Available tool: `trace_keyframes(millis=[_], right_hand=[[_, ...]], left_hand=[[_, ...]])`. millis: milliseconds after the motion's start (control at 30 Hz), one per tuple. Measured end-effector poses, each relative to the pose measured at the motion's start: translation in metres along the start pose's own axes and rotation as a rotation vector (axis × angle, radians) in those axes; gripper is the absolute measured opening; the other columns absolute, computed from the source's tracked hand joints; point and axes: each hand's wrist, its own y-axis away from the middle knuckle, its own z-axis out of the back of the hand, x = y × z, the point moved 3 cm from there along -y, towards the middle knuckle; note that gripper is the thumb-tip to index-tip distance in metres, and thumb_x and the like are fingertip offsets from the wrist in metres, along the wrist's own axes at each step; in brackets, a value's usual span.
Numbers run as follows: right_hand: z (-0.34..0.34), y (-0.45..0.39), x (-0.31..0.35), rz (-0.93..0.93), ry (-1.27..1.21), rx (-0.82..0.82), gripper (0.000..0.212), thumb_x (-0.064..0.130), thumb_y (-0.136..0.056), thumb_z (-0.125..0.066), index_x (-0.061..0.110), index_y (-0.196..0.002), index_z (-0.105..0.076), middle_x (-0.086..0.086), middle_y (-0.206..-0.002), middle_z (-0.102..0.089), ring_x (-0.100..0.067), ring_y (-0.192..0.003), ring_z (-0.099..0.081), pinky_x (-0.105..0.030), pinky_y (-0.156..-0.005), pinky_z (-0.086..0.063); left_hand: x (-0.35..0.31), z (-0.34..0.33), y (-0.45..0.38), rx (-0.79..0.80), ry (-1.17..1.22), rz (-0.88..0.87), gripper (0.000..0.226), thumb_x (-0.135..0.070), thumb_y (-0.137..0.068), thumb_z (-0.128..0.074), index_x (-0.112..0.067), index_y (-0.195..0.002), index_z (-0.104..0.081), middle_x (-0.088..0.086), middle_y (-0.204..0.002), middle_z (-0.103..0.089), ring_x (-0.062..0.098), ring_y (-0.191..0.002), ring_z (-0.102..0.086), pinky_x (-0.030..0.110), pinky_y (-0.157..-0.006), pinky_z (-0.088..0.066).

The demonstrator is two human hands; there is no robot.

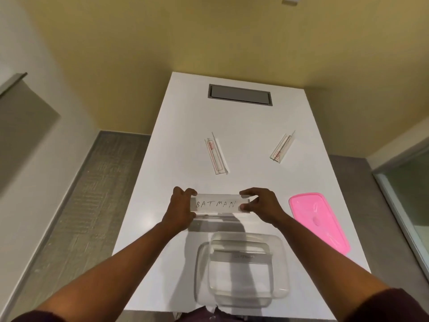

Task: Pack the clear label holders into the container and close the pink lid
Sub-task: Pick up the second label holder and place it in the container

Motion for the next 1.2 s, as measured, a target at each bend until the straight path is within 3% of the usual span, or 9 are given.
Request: trace_keyframes(millis=[133,267,367,500,600,767,933,1100,1200], right_hand=[[0.012,0.014,-0.011,0.031,0.03,-0.035,0.039,0.014,-0.066,-0.092,0.02,-0.102,-0.079,0.01,-0.096,-0.076,-0.006,-0.067,-0.071,-0.008,-0.06,-0.045],[0.019,0.029,-0.027,0.031,0.013,-0.057,0.034,0.015,-0.065,-0.092,0.026,-0.095,-0.079,0.015,-0.083,-0.075,-0.001,-0.062,-0.067,-0.023,-0.065,-0.049],[0.026,0.04,-0.037,0.059,0.016,-0.085,0.034,0.02,-0.066,-0.092,0.03,-0.095,-0.079,0.017,-0.091,-0.075,-0.003,-0.076,-0.067,-0.025,-0.071,-0.054],[0.037,0.056,-0.053,0.109,0.052,-0.093,0.036,0.025,-0.071,-0.091,0.032,-0.104,-0.077,0.014,-0.104,-0.072,-0.004,-0.103,-0.06,-0.026,-0.08,-0.054],[0.044,0.068,-0.066,0.115,0.046,-0.059,0.037,0.024,-0.073,-0.09,0.03,-0.107,-0.076,0.013,-0.108,-0.072,-0.002,-0.108,-0.061,-0.025,-0.088,-0.053],[0.043,0.086,-0.082,0.107,0.075,0.025,0.04,0.023,-0.074,-0.09,0.022,-0.112,-0.077,0.013,-0.109,-0.074,0.007,-0.103,-0.064,-0.021,-0.092,-0.054],[0.035,0.099,-0.087,0.134,0.153,0.054,0.039,0.026,-0.075,-0.089,0.022,-0.112,-0.077,0.013,-0.105,-0.073,-0.003,-0.097,-0.067,-0.023,-0.089,-0.055],[0.028,0.11,-0.099,0.117,0.259,0.099,0.041,0.033,-0.072,-0.09,0.027,-0.11,-0.076,0.019,-0.099,-0.071,0.001,-0.084,-0.064,-0.012,-0.077,-0.049],[0.024,0.117,-0.108,0.109,0.307,0.141,0.042,0.037,-0.072,-0.089,0.029,-0.111,-0.076,0.016,-0.102,-0.073,0.002,-0.083,-0.062,-0.017,-0.078,-0.05]], left_hand=[[-0.016,-0.006,0.011,-0.023,-0.065,-0.055,0.067,0.005,-0.078,-0.072,-0.019,-0.136,-0.048,0.006,-0.12,-0.034,0.026,-0.11,-0.05,0.031,-0.092,-0.053],[-0.028,-0.007,0.02,-0.055,-0.115,-0.106,0.068,0.0,-0.07,-0.083,-0.024,-0.126,-0.053,0.001,-0.12,-0.031,0.023,-0.111,-0.043,0.034,-0.087,-0.056],[-0.033,-0.011,0.024,-0.009,-0.158,-0.184,0.065,-0.009,-0.067,-0.088,-0.026,-0.12,-0.052,-0.004,-0.131,-0.04,0.02,-0.114,-0.044,0.037,-0.089,-0.052],[-0.037,-0.021,0.029,0.093,-0.117,-0.22,0.058,-0.024,-0.067,-0.087,-0.032,-0.111,-0.05,-0.014,-0.112,-0.061,0.015,-0.101,-0.054,0.031,-0.082,-0.046],[-0.038,-0.03,0.035,0.129,-0.033,-0.221,0.056,-0.026,-0.064,-0.089,-0.031,-0.109,-0.056,-0.016,-0.109,-0.066,0.011,-0.101,-0.059,0.03,-0.084,-0.049],[-0.033,-0.046,0.047,0.216,0.021,-0.236,0.051,-0.031,-0.063,-0.089,-0.032,-0.104,-0.059,-0.019,-0.106,-0.068,0.006,-0.101,-0.062,0.031,-0.088,-0.051],[-0.027,-0.055,0.059,0.241,-0.002,-0.249,0.047,-0.036,-0.065,-0.086,-0.034,-0.102,-0.057,-0.022,-0.103,-0.068,-0.002,-0.098,-0.06,0.026,-0.083,-0.05],[-0.025,-0.064,0.072,0.247,-0.12,-0.331,0.045,-0.045,-0.068,-0.081,-0.035,-0.104,-0.056,-0.018,-0.103,-0.069,0.005,-0.089,-0.059,0.024,-0.078,-0.046],[-0.028,-0.07,0.076,0.245,-0.19,-0.376,0.045,-0.047,-0.071,-0.079,-0.034,-0.108,-0.059,-0.016,-0.105,-0.071,0.009,-0.09,-0.06,0.026,-0.082,-0.044]])
